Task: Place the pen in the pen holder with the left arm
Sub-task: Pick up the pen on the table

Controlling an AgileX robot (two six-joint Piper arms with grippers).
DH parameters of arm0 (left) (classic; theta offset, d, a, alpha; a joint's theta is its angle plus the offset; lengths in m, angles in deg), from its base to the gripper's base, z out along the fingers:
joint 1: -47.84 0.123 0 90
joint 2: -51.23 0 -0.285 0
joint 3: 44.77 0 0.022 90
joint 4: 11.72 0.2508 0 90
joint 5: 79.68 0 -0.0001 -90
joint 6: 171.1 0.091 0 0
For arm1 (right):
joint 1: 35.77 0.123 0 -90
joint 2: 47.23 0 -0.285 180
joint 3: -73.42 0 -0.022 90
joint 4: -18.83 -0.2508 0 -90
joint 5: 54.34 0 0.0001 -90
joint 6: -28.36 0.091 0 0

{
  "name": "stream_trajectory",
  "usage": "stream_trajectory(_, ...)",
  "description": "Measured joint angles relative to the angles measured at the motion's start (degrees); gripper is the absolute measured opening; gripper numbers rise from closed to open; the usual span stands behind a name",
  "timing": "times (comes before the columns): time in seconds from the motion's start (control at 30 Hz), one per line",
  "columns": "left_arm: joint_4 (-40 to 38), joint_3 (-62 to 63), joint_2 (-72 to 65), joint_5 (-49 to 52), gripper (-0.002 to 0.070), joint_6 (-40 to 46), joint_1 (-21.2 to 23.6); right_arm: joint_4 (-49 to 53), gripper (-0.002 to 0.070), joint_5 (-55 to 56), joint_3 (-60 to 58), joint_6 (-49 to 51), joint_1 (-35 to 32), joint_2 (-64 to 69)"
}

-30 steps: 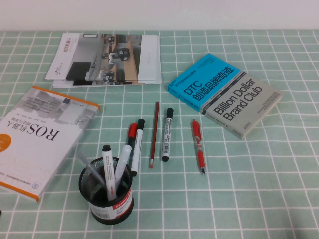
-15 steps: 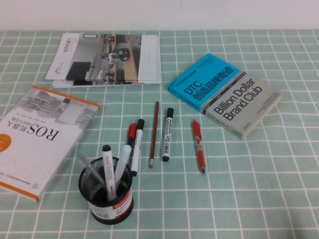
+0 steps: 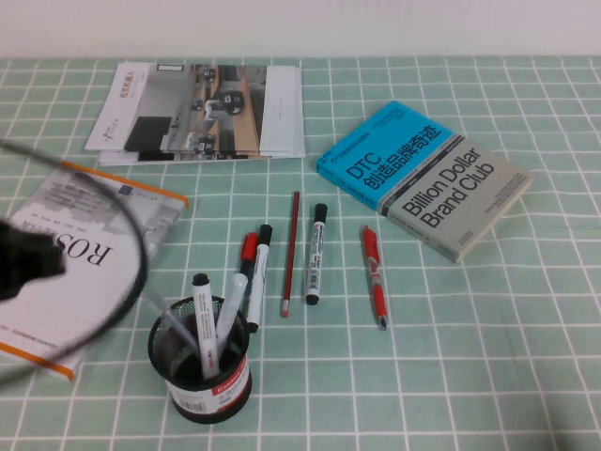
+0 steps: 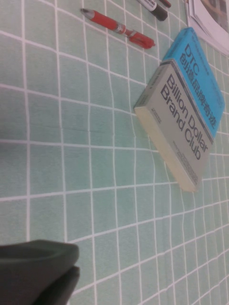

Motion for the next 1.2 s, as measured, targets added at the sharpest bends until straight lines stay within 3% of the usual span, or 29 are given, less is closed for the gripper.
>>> stream_trajectory(0.27, -1.49, 15.91, -22.08, 3.03, -0.0003, 4.48, -3.90, 0.00, -0.0020, 0.00, 0.00, 0.00, 0.00, 0.00)
stream_trajectory(0.5, 1.01, 32.29, -40.46, 9.39, -0.0003, 0.45, -10.52, 0.00, -0.0020, 0.00, 0.00, 0.00, 0.00, 0.00)
stream_trajectory(0.7, 7.97, 45.04, -53.65, 17.88, -0.0003, -5.70, -15.30, 0.00, -0.0020, 0.00, 0.00, 0.00, 0.00, 0.00)
stream_trajectory(0.97, 10.66, 51.38, -62.46, 23.28, -0.0001, -7.78, -17.42, 0.00, -0.0020, 0.00, 0.00, 0.00, 0.00, 0.00)
stream_trajectory(1.07, 10.66, 51.52, -63.86, 23.52, 0.0041, -6.10, -17.42, 0.00, -0.0020, 0.00, 0.00, 0.00, 0.00, 0.00)
stream_trajectory(1.2, 10.66, 51.52, -65.56, 23.82, 0.0181, -5.60, -17.47, 0.00, -0.0020, 0.00, 0.00, 0.00, 0.00, 0.00)
